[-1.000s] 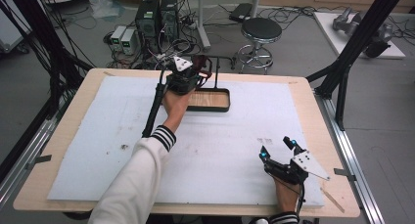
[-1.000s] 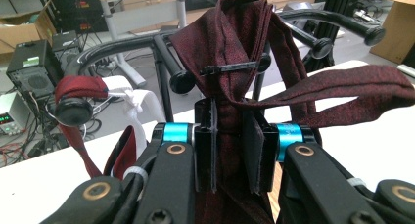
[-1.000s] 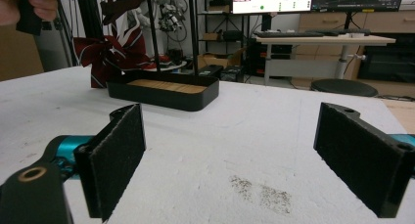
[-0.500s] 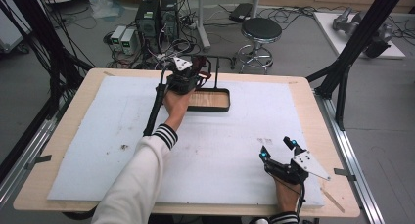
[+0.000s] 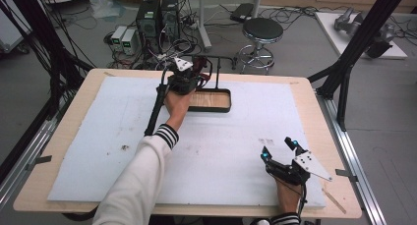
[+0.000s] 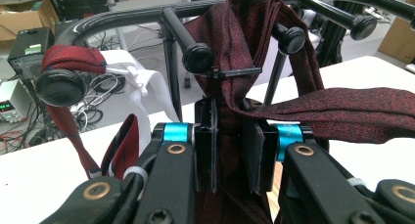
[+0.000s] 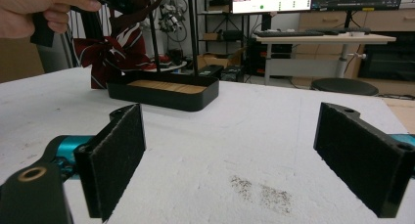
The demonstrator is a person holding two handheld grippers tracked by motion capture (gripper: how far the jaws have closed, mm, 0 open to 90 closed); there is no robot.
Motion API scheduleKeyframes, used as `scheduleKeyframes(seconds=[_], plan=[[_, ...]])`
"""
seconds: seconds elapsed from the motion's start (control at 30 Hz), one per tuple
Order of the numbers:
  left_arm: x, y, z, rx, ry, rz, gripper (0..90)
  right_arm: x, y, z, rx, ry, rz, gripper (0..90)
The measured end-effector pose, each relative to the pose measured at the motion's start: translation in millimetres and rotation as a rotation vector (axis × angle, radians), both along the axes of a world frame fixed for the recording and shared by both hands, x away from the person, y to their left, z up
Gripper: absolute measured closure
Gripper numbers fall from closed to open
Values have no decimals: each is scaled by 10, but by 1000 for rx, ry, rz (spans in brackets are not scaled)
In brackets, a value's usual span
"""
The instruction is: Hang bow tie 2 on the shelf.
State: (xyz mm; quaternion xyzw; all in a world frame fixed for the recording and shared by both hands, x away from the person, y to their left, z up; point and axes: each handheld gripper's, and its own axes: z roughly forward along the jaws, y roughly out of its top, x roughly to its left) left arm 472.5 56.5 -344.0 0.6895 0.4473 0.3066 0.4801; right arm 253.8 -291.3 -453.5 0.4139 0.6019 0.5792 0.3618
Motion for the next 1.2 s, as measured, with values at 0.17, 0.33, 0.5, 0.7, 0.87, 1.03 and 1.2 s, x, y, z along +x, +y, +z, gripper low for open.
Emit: scheduleKeyframes(seconds=[0.17,0.33,0.5,0.7,0.87,1.03,1.2], plan=[[-2,-2,1,-3,0,0,765,3,0,0,-2,-4,1,110],[-35,-22,15,6,-12,-8,765,3,1,-1,-2,-4,0,110],[-45,-21,29,10,-14,-13,765,1,4,0,-3,-3,-1,110],[-23,-10,1,21,-6,0,764,3,0,0,-2,-4,1,110],[-16,-9,-6,23,-5,-1,765,3,-3,-1,-3,-4,0,110],[-7,-11,-25,33,0,1,764,3,-3,-1,-1,-3,0,110],[-5,-19,-49,30,7,2,763,3,-3,0,-2,-3,1,110]])
